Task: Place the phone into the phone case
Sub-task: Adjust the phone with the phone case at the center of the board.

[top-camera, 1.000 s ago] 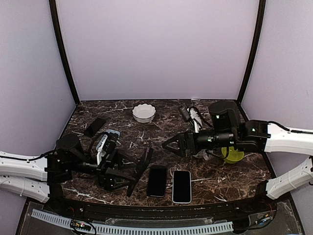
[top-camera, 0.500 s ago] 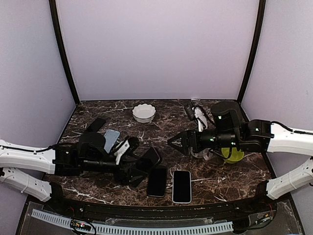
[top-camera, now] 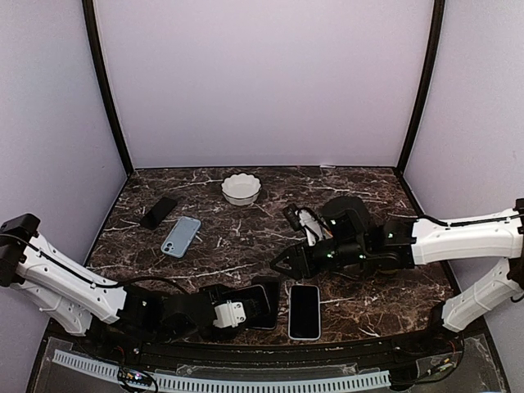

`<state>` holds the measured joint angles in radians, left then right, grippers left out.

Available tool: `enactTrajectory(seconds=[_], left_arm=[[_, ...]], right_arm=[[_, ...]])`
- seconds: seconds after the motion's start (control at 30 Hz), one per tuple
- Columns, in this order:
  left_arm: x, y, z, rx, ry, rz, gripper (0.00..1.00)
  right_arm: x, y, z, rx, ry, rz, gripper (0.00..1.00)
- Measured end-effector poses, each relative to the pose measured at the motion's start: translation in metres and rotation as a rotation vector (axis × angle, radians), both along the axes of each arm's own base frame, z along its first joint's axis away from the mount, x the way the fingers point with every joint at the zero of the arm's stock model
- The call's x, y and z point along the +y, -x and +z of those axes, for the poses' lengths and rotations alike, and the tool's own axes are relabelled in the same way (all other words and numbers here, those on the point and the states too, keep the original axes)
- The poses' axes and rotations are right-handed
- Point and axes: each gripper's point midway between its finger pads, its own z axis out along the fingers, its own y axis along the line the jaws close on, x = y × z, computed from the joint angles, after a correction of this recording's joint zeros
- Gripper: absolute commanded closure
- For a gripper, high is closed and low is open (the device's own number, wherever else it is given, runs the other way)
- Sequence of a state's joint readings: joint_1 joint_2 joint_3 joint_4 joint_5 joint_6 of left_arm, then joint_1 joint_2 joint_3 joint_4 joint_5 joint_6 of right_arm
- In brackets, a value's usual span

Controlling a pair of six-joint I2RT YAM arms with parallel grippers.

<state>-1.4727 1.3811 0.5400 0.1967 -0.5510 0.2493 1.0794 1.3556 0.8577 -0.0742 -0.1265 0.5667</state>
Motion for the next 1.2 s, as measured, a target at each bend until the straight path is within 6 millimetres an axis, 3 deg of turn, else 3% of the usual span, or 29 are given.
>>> enactTrajectory(seconds=[0.13,0.33,0.5,0.6,0.73,0.97,1.2], left_arm=[[0.003,0.012,-0.005,-0.096,-0.003,-0.072,1.0],[0.009,0.01,-0.008,-0.147,-0.005,-0.094,1.0],[0.005,0.011,-0.004,-0.164,0.01,-0.113,1.0],[0.003,0.012,-0.002,-0.166,0.023,-0.122,1.0],[0.0,0.015,-0.001,-0.168,0.029,-0.139,1.0],[0.0,0.016,-0.005,-0.167,0.015,-0.145,1.0],[-0.003,0.019,-0.012,-0.158,0.009,-0.162,1.0]], right_arm=[[-0.003,0.009,-0.012,-0.004,-0.013,0.049,0.58],[-0.009,0.03,-0.032,0.029,-0.054,0.124,0.53],[0.006,0.039,-0.029,0.026,-0.116,0.192,0.55],[0.013,0.046,-0.042,0.043,-0.105,0.227,0.59],[0.016,0.051,-0.06,0.071,-0.072,0.253,0.61],[0.024,0.054,-0.058,0.069,-0.106,0.282,0.59],[0.029,0.056,-0.078,0.099,-0.076,0.274,0.61]])
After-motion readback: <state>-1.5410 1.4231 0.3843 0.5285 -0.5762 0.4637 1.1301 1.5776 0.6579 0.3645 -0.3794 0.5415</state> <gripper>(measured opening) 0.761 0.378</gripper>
